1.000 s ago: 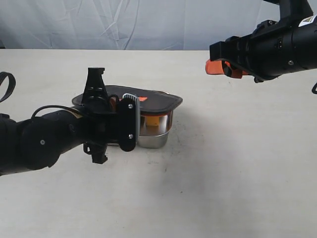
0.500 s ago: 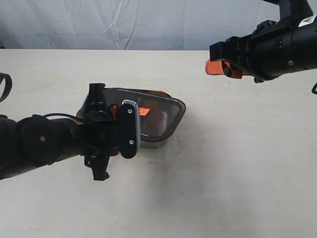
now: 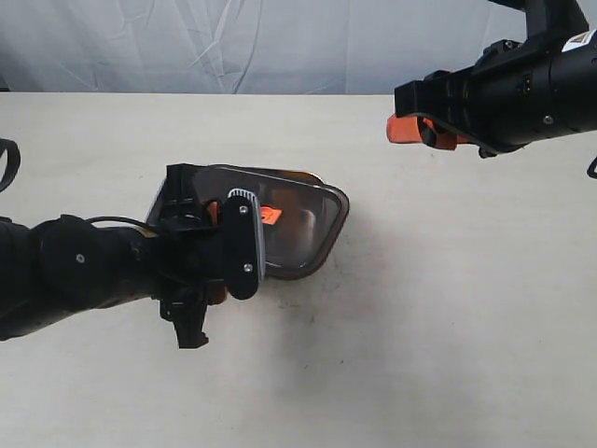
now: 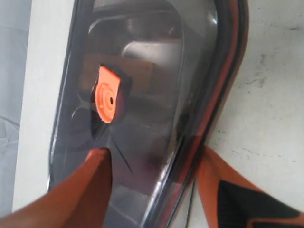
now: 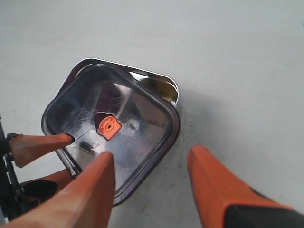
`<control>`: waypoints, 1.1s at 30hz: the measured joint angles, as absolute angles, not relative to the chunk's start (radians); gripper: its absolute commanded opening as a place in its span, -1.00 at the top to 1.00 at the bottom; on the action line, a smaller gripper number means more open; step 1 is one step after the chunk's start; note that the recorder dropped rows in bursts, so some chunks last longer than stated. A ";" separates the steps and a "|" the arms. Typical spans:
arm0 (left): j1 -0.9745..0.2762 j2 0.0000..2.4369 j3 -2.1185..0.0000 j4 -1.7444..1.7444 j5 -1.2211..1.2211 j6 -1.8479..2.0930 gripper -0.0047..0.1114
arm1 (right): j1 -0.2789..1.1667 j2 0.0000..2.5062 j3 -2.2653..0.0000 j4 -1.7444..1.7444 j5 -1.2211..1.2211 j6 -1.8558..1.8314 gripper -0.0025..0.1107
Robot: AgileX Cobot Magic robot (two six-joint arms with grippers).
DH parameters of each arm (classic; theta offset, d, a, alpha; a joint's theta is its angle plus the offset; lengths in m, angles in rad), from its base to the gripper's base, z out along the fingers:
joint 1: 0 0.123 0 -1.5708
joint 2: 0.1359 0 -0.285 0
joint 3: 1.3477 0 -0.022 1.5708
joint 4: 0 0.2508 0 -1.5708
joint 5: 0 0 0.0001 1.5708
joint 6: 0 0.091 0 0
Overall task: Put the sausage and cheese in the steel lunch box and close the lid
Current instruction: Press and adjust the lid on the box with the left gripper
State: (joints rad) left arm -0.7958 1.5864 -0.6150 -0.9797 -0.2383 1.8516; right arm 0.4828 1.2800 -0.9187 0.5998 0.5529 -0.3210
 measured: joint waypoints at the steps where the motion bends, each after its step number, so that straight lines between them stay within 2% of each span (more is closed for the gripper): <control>1: -0.796 1.586 -0.615 -0.980 -0.230 1.852 0.02 | 0.483 1.280 -0.919 0.600 0.554 -0.321 0.10; 33: -0.796 1.586 -0.615 -1.148 -0.219 1.849 0.02 | 0.483 1.280 -0.919 0.587 0.559 -0.319 0.10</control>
State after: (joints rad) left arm -0.7958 1.5864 -0.6150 -1.1479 -0.2189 1.8492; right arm 0.4828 1.2800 -0.9187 0.5866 0.5592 -0.3192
